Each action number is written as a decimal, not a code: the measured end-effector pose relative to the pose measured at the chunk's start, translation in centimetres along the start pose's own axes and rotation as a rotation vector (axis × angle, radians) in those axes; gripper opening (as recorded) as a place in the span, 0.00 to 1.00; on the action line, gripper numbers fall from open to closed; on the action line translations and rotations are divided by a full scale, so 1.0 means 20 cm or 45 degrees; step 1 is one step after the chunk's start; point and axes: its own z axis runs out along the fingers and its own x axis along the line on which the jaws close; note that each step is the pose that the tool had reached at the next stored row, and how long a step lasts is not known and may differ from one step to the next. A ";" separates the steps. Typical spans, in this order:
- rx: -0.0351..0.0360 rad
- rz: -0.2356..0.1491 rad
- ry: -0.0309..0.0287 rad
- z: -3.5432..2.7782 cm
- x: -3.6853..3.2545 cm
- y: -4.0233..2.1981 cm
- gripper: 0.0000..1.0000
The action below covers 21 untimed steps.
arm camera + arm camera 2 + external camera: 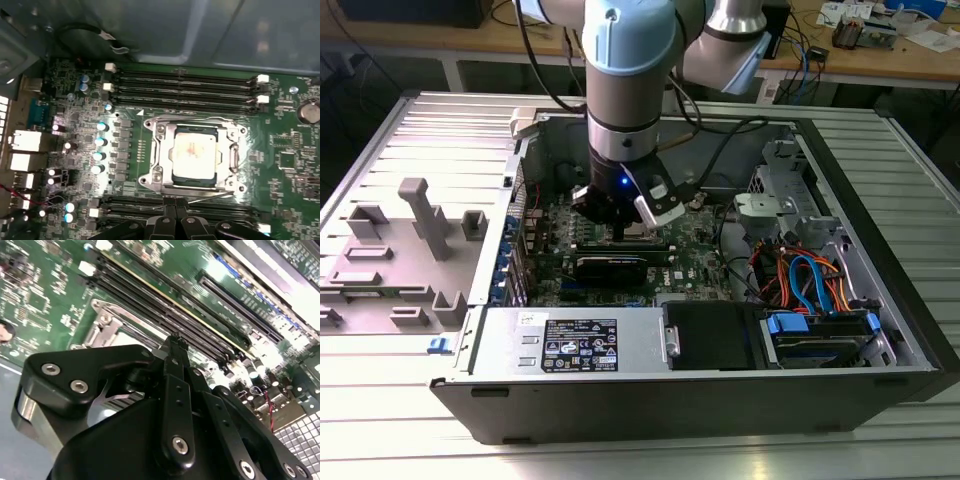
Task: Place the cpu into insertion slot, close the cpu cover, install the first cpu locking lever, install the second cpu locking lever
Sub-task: 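Install the second cpu locking lever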
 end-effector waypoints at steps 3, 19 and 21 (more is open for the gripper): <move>-0.0137 0.000 -0.0011 0.019 0.038 -0.004 0.11; -0.0176 0.000 -0.0016 0.030 0.046 -0.007 0.11; -0.0175 0.000 -0.0016 0.034 0.060 -0.008 0.11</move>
